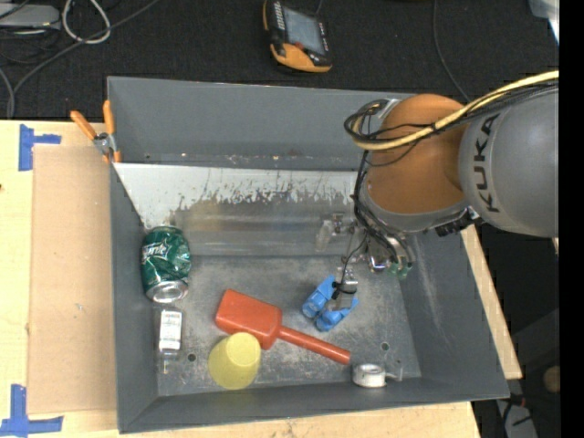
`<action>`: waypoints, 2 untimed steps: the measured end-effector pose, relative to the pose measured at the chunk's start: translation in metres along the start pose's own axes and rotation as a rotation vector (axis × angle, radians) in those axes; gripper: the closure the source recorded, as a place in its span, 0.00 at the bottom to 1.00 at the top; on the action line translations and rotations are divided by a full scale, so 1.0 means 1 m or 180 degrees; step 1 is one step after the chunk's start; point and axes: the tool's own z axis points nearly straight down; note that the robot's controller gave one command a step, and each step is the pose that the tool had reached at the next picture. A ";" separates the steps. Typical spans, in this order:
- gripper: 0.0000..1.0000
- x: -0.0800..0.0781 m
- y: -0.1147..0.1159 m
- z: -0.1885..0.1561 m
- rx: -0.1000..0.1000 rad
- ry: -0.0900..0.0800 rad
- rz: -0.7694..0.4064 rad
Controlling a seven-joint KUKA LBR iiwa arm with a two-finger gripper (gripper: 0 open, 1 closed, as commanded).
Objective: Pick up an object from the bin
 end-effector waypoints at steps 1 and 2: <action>0.00 -0.002 0.000 0.005 -0.0002 0.0005 -0.0020; 0.00 -0.008 0.004 0.011 -0.0003 -0.0001 0.1068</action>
Offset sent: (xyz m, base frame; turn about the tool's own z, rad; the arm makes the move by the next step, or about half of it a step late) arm 0.0082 0.0048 -0.0110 0.3856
